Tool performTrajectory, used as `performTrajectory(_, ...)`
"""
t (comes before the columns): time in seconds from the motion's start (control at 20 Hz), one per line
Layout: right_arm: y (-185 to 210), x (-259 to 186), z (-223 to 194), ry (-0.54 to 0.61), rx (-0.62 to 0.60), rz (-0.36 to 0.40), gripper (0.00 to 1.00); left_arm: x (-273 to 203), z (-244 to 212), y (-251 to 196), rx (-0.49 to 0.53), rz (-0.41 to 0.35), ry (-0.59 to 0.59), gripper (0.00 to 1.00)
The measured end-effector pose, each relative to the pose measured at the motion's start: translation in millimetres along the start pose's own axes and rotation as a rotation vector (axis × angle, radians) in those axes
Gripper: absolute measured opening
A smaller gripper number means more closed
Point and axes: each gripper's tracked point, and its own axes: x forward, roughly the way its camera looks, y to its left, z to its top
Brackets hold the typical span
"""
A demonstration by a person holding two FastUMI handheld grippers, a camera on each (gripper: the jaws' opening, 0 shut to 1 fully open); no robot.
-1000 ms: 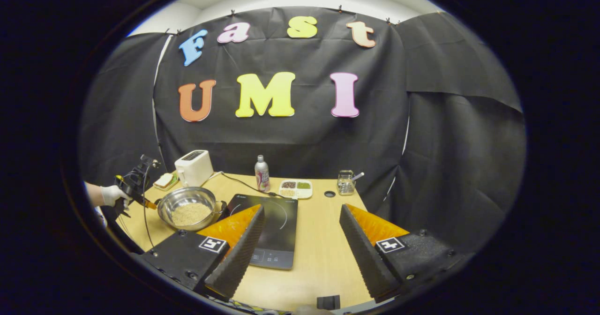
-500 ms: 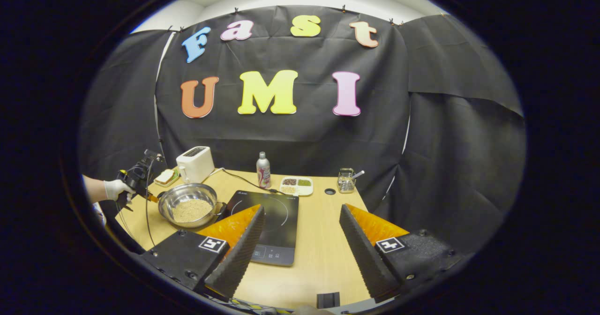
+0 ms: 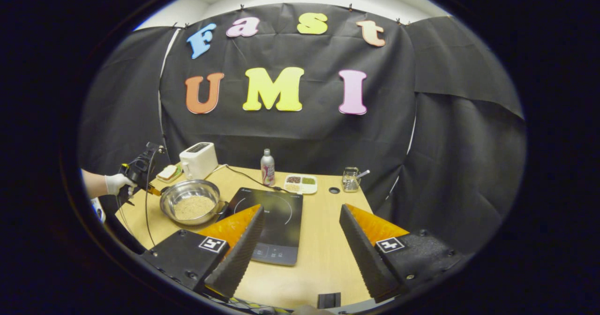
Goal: First push the handle of the pot to place it horizontally, then grasp the pot with both hands and set it on the induction cooktop.
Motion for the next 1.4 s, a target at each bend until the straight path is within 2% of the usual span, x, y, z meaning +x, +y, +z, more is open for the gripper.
performTrajectory(0.25, 31, 24, -18, 0.074, 0.024, 0.072, 0.99, -32, 3, 5, -0.023, 0.004, -0.087, 0.00)
performTrajectory(0.3, 44, 31, -22, 0.095, 0.037, 0.099, 0.99, -39, 6, 1, -0.020, -0.016, -0.110, 0.10)
performTrajectory(0.35, 56, 38, -26, 0.120, 0.047, 0.125, 0.99, -44, 8, -1, -0.016, -0.027, -0.131, 0.00)
performTrajectory(0.55, 106, 79, -40, 0.208, 0.065, 0.216, 1.00, -53, 17, 3, 0.027, 0.022, -0.171, 0.97)
performTrajectory(0.65, 137, 105, -46, 0.262, 0.076, 0.266, 1.00, -53, 20, 3, 0.041, 0.043, -0.158, 0.97)
performTrajectory(0.7, 150, 117, -52, 0.292, 0.084, 0.283, 0.96, -51, 23, -1, 0.048, 0.042, -0.156, 0.97)
performTrajectory(0.75, 165, 129, -57, 0.323, 0.095, 0.304, 0.99, -46, 28, -5, 0.058, 0.043, -0.157, 0.97)
performTrajectory(0.8, 181, 142, -63, 0.353, 0.104, 0.321, 0.94, -40, 30, -9, 0.069, 0.043, -0.145, 0.97)
performTrajectory(0.9, 202, 173, -77, 0.409, 0.093, 0.334, 0.95, -27, 35, -9, 0.089, 0.051, -0.118, 0.97)
performTrajectory(1.15, 239, 238, -107, 0.541, 0.083, 0.309, 0.95, 15, 35, -4, 0.048, 0.055, -0.021, 0.97)
performTrajectory(1.2, 243, 245, -115, 0.571, 0.081, 0.298, 0.94, 21, 35, -2, 0.042, 0.056, -0.002, 0.97)
performTrajectory(1.25, 247, 252, -120, 0.592, 0.087, 0.295, 0.98, 27, 34, 0, 0.039, 0.060, 0.011, 0.97)
performTrajectory(1.4, 259, 267, -133, 0.658, 0.089, 0.284, 0.96, 37, 35, 2, 0.052, 0.051, 0.048, 0.97)
